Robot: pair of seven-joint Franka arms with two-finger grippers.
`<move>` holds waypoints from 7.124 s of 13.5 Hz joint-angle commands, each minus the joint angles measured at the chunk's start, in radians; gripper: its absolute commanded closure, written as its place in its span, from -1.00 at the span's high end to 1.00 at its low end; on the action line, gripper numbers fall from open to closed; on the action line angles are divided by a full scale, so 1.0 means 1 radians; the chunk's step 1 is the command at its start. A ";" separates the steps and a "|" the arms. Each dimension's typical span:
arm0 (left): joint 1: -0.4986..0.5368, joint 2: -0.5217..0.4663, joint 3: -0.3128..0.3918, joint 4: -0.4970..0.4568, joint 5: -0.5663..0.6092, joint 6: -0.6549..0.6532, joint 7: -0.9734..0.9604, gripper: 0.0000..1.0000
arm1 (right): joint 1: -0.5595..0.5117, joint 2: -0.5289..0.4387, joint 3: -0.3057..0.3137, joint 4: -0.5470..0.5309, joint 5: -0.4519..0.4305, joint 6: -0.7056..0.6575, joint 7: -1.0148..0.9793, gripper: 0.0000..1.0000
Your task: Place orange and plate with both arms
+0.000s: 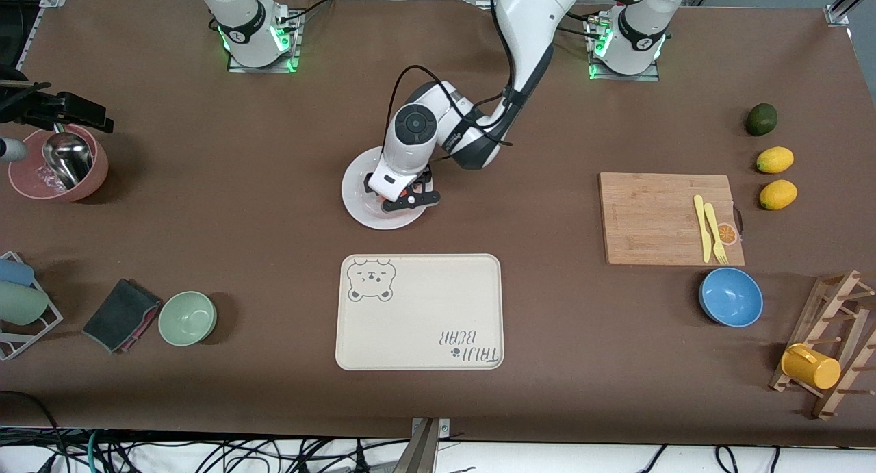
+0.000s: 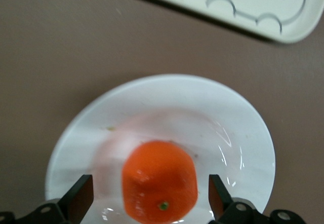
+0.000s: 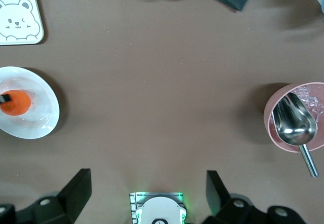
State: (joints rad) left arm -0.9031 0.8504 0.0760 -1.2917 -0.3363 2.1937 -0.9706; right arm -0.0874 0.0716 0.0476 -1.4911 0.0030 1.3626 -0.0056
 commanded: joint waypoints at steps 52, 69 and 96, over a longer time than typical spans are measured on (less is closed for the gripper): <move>0.793 -0.817 0.005 -0.333 0.323 -0.568 0.975 1.00 | 0.011 0.233 0.294 -0.764 1.021 1.045 -0.640 1.00; 0.797 -0.803 0.008 -0.327 0.375 -0.595 0.984 1.00 | 0.014 0.338 0.399 -0.833 1.382 1.227 -0.975 0.61; 0.797 -0.797 0.008 -0.327 0.375 -0.597 0.983 1.00 | 0.040 0.381 0.399 -0.850 1.571 1.254 -1.174 -0.52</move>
State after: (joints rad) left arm -0.1047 0.0486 0.0872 -1.6294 0.0076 1.6104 0.0082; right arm -0.0495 0.4498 0.4358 -2.3426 1.5419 2.6008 -1.1516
